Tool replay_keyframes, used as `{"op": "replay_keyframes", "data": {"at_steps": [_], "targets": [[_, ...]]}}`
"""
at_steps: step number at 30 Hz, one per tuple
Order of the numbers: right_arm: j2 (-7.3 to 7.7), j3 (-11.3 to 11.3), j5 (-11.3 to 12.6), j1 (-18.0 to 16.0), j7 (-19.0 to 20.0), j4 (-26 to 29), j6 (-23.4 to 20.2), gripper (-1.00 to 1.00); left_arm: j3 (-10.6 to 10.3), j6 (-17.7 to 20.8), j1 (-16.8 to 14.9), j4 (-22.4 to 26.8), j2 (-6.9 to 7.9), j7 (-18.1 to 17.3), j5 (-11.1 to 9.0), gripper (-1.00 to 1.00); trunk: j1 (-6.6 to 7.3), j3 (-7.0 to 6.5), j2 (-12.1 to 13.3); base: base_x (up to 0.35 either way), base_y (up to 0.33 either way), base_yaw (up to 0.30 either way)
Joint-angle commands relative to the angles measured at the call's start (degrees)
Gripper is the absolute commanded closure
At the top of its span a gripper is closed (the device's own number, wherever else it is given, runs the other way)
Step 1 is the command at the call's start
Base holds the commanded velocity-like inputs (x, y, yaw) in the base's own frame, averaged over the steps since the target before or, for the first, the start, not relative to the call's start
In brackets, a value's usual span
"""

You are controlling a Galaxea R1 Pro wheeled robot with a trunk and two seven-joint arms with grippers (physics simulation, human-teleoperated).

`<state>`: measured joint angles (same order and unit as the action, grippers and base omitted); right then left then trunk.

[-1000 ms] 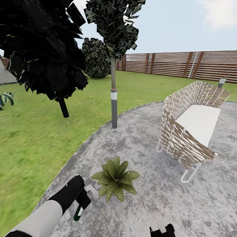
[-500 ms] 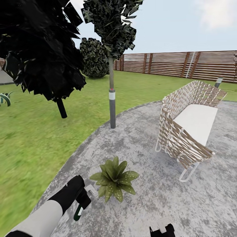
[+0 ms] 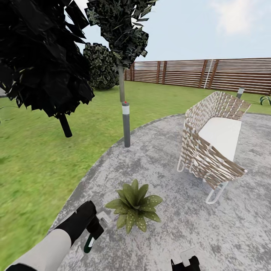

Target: Pick up the pesticide atomizer in the garden and spray insectifuge to fully cover both potted plants in the garden.

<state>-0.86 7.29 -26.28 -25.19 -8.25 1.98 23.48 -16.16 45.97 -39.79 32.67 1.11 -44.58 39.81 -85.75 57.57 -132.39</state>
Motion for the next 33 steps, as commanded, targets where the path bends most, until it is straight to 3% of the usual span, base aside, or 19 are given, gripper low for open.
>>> {"op": "replay_keyframes", "data": {"at_steps": [1,4,6,11,12,14,16,19,25,30,33], "targets": [[-0.02,0.45,-0.61,-0.04,-0.27,-0.07,0.16,-1.0,-0.25,-0.57,0.01,-0.19,0.08,-0.59,0.51,1.0,0.01,0.05,-0.02,0.013,0.024,0.0],[-0.02,0.45,-0.61,-0.04,-0.27,-0.06,0.16,-1.0,-0.22,-6.44,0.14,-0.45,-0.15,-0.95,0.43,1.0,0.01,0.05,-0.02,0.004,0.007,0.0],[-0.02,0.45,-0.61,-0.04,-0.27,-0.05,0.16,-1.0,-0.35,-8.14,0.16,-0.5,-0.03,-0.99,0.64,1.0,0.01,0.05,-0.02,0.001,0.002,0.0],[-0.02,0.45,-0.61,-0.04,-0.27,-0.05,0.16,-1.0,-0.71,-6.95,-0.54,-0.42,-0.28,-1.21,0.98,1.0,0.01,0.05,-0.02,0.0,0.0,0.0],[-0.02,0.45,-0.61,-0.04,-0.27,-0.05,0.16,-1.0,-0.74,-5.72,-0.67,-0.34,-0.26,-2.16,0.95,1.0,0.01,0.05,-0.02,0.0,0.0,0.0],[-0.02,0.45,-0.61,-0.04,-0.27,-0.05,0.16,-1.0,-0.86,-4.4,-0.77,-0.09,-0.13,-7.24,1.5,1.0,0.01,0.05,-0.02,0.0,0.0,0.0],[-0.02,0.45,-0.61,-0.04,-0.27,-0.08,0.16,-1.0,-0.88,-4.22,-0.47,-0.31,-0.09,-9.2,3.16,1.0,0.01,0.05,-0.02,0.0,0.0,0.0],[-0.02,0.45,-0.61,-0.04,-0.27,-0.08,0.16,-1.0,-0.95,-4.26,-0.11,-0.52,0.02,-10.35,7.27,1.0,0.01,0.05,-0.02,0.0,0.0,0.0],[0.01,0.45,-0.61,-0.04,-0.27,-0.09,0.16,-1.0,-0.9,-3.91,-0.78,-0.05,-0.93,-12.01,8.77,1.0,0.01,0.05,-0.02,0.0,0.0,0.0],[0.02,0.45,-0.65,-0.04,-0.27,-0.13,0.16,-1.0,-1.01,-2.73,-2.13,-0.22,-2.28,-13.92,14.7,1.0,0.01,0.05,-0.02,0.0,0.0,0.0],[0.06,0.45,-0.76,-0.02,-0.27,-0.13,0.16,-1.0,-1.24,-2.26,-1.98,-0.2,-2.14,-16.08,15.94,1.0,0.01,0.05,-0.02,0.0,0.0,0.0]]}}
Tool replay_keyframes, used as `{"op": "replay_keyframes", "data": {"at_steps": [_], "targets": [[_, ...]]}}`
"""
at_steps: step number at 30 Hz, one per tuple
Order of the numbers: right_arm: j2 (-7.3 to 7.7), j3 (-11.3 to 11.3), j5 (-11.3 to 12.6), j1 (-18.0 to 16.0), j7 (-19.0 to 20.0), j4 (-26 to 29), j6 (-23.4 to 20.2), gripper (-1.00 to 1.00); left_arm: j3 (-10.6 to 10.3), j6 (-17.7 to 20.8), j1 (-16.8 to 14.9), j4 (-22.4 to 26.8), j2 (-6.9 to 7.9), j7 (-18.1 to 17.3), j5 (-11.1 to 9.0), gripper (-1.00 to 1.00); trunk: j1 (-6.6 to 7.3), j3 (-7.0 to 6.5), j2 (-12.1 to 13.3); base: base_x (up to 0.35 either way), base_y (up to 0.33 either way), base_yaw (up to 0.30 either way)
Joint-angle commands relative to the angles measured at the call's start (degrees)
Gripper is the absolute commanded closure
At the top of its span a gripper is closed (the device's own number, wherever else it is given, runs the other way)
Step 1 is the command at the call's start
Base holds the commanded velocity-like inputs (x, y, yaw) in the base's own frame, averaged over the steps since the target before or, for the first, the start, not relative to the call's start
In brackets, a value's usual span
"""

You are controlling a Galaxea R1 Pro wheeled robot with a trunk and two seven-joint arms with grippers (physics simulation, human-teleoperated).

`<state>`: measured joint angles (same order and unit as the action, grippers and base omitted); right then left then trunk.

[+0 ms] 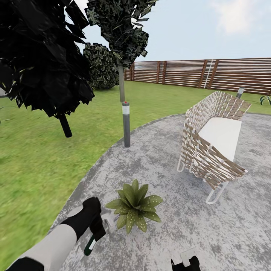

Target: Pick up the pesticide atomizer in the garden and spray insectifuge to fully cover both potted plants in the garden.

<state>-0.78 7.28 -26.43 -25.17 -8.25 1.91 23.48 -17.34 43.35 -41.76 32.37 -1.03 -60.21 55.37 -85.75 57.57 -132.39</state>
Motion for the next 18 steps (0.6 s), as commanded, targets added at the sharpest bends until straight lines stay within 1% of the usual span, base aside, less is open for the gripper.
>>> {"op": "replay_keyframes", "data": {"at_steps": [1,4,8,11,13,15,18], "targets": [[-0.01,0.45,-0.63,0.06,-0.27,-0.06,0.16,-1.0,-0.17,0.34,0.11,0.28,0.06,-0.56,0.97,1.0,0.01,0.05,-0.02,0.0,0.0,0.0],[-0.01,0.45,-0.61,0.15,-0.27,-0.06,0.22,-1.0,0.05,0.46,0.17,0.45,0.15,-0.6,2.07,1.0,0.01,0.05,-0.02,-0.022,0.033,0.0],[-0.01,0.45,-0.49,0.21,-0.28,0.02,0.25,-1.0,0.33,0.5,0.18,0.58,0.19,-0.53,2.43,1.0,0.01,0.02,-0.02,-0.079,0.238,-0.028],[-0.02,0.45,-0.47,0.21,-0.28,0.02,0.25,-1.0,0.54,0.51,0.18,0.59,0.26,-0.52,2.43,1.0,0.01,-0.02,-0.02,0.013,0.312,-0.208],[-0.03,0.45,-0.46,0.21,-0.28,0.02,0.25,-1.0,0.6,0.51,0.18,0.59,0.31,-0.54,2.43,1.0,0.01,-0.03,-0.02,0.124,0.309,-0.26],[-0.04,0.48,-0.46,0.21,-0.28,0.02,0.25,-1.0,0.62,0.51,0.18,0.54,0.24,-0.59,2.39,1.0,0.01,-0.03,-0.02,0.222,0.252,-0.27],[-0.06,0.53,-0.46,0.21,-0.28,0.02,0.25,-1.0,0.22,0.51,0.18,0.5,0.12,-0.61,2.38,1.0,0.01,-0.03,-0.02,0.288,0.126,-0.274]]}}
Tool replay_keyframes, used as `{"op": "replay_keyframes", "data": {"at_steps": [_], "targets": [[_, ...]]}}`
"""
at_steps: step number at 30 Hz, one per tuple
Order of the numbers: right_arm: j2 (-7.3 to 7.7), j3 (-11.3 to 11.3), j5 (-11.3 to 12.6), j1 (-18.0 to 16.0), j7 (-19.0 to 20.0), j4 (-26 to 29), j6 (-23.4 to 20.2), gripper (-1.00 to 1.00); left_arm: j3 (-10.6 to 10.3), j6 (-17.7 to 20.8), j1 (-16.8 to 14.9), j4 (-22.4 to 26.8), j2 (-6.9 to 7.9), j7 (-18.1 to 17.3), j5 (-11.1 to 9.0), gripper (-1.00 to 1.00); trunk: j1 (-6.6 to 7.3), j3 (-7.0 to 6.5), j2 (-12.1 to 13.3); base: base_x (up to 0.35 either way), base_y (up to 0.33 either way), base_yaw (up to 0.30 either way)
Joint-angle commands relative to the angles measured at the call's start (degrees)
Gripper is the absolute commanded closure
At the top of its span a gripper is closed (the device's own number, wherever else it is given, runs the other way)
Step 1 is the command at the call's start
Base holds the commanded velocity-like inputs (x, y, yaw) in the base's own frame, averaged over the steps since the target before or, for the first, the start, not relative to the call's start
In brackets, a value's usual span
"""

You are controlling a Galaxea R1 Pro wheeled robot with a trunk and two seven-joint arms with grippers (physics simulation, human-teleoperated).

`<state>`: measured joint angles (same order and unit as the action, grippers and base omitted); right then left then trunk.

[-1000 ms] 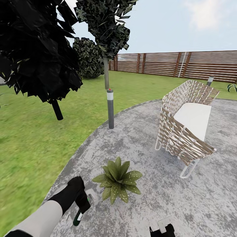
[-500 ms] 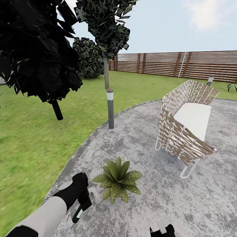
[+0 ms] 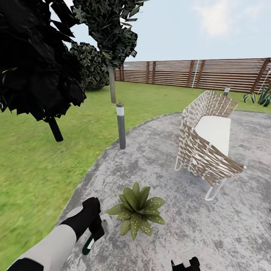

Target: Pick up the pesticide atomizer in the garden and spray insectifuge to fully cover both potted plants in the garden.

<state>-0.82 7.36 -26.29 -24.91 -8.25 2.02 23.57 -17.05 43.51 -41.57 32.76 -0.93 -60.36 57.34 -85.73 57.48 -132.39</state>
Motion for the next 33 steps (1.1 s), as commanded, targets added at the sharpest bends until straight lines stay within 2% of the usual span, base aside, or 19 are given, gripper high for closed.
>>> {"op": "replay_keyframes", "data": {"at_steps": [1,7,11,20,28,33], "targets": [[-0.04,0.44,-0.61,-0.05,-0.27,-0.08,0.16,-1.0,-0.18,0.35,-0.01,0.14,-0.01,-0.46,0.43,1.0,-0.02,0.05,-0.02,0.146,0.037,-0.275],[0.03,0.45,-0.61,-0.05,-0.27,-0.08,0.16,-1.0,-0.15,0.31,-1.21,0.42,-0.29,-0.95,0.51,1.0,-0.02,0.05,-0.02,0.02,0.005,-0.163],[0.03,0.46,-0.61,-0.05,-0.27,-0.08,0.16,-1.0,-0.21,0.31,-3.68,0.32,-0.06,-1.12,0.31,1.0,-0.02,0.05,-0.02,0.001,0.0,-0.007],[-0.13,0.38,-0.53,-0.05,-0.27,-0.08,0.16,-1.0,-0.34,0.3,-3.52,0.29,-0.05,-1.6,0.75,1.0,-0.02,0.05,-0.02,0.0,0.013,0.0],[-0.06,0.41,-0.52,-0.05,-0.27,-0.08,0.23,-1.0,-0.34,0.35,-3.56,0.29,-0.21,-1.6,0.75,1.0,-0.02,-0.03,-0.02,-0.035,0.291,-0.18],[-0.14,0.37,-0.52,-0.05,-0.27,-0.08,0.25,-1.0,-0.27,0.35,-3.68,0.34,-0.29,-1.6,0.75,1.0,-0.02,-0.04,-0.02,-0.037,0.306,-0.043]]}}
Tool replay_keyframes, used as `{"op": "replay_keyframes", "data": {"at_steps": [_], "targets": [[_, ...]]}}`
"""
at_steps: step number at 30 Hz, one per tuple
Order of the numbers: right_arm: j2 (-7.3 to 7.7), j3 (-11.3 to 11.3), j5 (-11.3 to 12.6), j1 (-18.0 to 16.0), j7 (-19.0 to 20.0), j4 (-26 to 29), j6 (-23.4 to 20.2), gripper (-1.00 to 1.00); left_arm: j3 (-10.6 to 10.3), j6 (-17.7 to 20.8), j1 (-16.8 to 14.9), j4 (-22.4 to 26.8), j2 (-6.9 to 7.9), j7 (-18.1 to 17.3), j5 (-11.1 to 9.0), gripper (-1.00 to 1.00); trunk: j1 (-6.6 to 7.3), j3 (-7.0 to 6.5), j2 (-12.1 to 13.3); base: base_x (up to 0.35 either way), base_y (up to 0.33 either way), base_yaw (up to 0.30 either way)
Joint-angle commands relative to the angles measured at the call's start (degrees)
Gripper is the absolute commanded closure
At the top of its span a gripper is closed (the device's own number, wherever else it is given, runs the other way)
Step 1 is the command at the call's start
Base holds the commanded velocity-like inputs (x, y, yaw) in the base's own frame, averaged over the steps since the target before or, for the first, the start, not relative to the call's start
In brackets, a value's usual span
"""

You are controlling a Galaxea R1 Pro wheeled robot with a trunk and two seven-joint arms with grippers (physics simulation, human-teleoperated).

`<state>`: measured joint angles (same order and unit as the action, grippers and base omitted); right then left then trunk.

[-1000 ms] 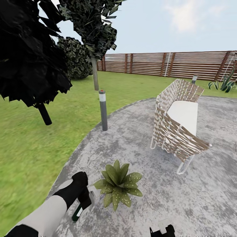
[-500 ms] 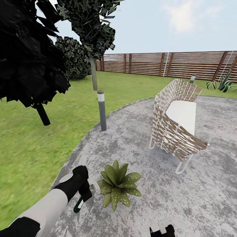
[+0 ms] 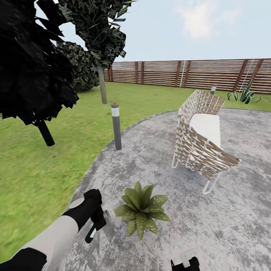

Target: Pick up the pesticide atomizer in the garden and spray insectifuge to fully cover both potted plants in the garden.

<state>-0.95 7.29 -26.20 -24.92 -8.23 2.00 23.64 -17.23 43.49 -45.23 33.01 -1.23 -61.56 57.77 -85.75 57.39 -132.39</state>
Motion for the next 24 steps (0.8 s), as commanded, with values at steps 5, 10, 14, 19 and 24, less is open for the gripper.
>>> {"op": "replay_keyframes", "data": {"at_steps": [5,10,14,19,24], "targets": [[0.02,0.5,-0.61,-0.04,-0.3,0.0,0.18,-1.0,-0.04,0.36,-0.01,0.07,0.0,-0.4,0.32,1.0,0.01,0.05,-0.02,0.113,0.292,-0.004],[0.07,0.53,-0.61,-0.04,-0.3,0.02,0.18,-1.0,0.0,0.36,0.12,0.04,0.0,-0.4,0.32,1.0,0.01,0.05,-0.02,0.202,0.267,-0.229],[0.07,0.53,-0.61,-0.04,-0.3,0.02,0.18,-1.0,-0.05,0.31,0.21,0.04,0.0,-0.33,0.44,1.0,0.01,0.05,-0.02,0.135,0.142,-0.294],[0.07,0.53,-0.62,-0.04,-0.3,0.02,0.18,-1.0,-0.07,0.28,0.23,0.04,0.1,-0.31,1.44,1.0,0.01,0.05,-0.02,0.009,0.009,-0.299],[0.07,0.53,-0.68,-0.04,-0.3,0.02,0.18,-1.0,0.12,0.2,0.23,-0.12,0.1,-0.24,1.55,1.0,0.01,0.05,-0.02,-0.082,0.063,-0.299]]}}
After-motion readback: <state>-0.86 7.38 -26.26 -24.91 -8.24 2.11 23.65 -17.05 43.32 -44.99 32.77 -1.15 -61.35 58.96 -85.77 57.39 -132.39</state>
